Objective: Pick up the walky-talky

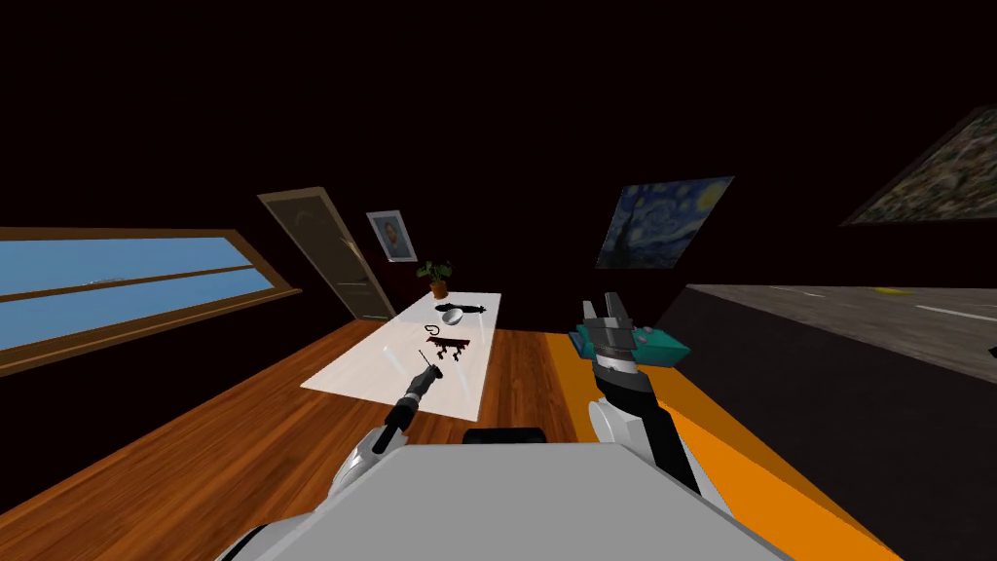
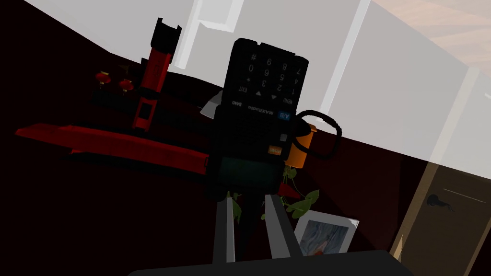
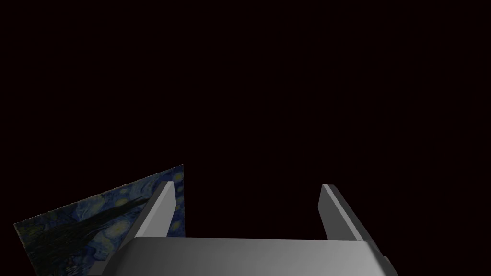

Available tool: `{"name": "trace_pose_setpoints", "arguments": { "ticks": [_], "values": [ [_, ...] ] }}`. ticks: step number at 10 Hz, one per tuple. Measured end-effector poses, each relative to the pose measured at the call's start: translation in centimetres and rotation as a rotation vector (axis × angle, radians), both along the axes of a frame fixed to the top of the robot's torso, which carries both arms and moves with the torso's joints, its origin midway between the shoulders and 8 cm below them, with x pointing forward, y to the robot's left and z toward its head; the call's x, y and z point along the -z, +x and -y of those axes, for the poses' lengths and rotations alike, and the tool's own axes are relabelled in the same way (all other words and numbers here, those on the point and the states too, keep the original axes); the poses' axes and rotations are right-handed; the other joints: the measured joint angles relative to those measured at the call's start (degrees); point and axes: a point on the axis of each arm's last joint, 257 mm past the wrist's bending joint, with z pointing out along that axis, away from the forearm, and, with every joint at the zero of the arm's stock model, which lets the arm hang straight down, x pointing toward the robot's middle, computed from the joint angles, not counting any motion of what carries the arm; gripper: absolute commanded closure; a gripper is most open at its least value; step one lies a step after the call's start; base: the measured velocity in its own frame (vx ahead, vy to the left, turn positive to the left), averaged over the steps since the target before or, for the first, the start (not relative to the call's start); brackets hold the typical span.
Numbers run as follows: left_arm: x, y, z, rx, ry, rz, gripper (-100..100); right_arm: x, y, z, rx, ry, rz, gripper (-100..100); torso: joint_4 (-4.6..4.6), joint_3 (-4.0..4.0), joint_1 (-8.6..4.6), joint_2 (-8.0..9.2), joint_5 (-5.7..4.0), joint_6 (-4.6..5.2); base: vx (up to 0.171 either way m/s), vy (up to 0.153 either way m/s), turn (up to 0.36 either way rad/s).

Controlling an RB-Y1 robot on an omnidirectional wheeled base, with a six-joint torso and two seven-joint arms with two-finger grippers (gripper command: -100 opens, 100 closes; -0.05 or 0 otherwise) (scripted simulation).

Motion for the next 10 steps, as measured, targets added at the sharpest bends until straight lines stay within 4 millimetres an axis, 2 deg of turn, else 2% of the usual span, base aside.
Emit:
{"name": "trace_pose_setpoints", "arguments": {
  "ticks": [1, 3, 5, 9, 10],
  "values": [
    [-0.4, 0.6, 0.0, 0.001, 0.004, 0.013, 100, 0.0, 0.0, 0.0, 0.000, 0.000, 0.000, 0, -0.05, -0.15, -0.07, -0.27, -0.02, -0.04, 0.006, -0.008, 0.031],
    [0.3, 0.3, -0.2, -0.005, -0.001, -0.003, 100, 0.0, 0.0, 0.0, 0.000, 0.000, 0.000, 0, -0.17, -0.37, -0.12, -0.61, 0.01, -0.04, -0.039, -0.003, -0.120],
    [0.6, 1.5, 0.1, -0.046, -0.011, -0.019, 100, 0.0, 0.0, 0.0, 0.000, 0.000, 0.000, 0, -0.03, 0.03, -0.04, 0.12, 0.05, 0.08, -0.236, 0.051, -0.269],
    [0.6, 3.7, 0.2, -0.090, -0.021, -0.037, 100, 0.0, 0.0, 0.0, 0.000, 0.000, 0.000, 0, -0.05, -0.07, 0.02, -0.10, 0.03, -0.03, -0.101, 0.032, -0.082],
    [0.6, 3.8, 0.3, -0.090, -0.021, -0.038, 0, 0.0, 0.0, 0.0, 0.000, 0.000, 0.000, 0, -0.09, -0.18, -0.02, -0.31, 0.00, -0.10, -0.010, 0.002, 0.004]
  ]
}}
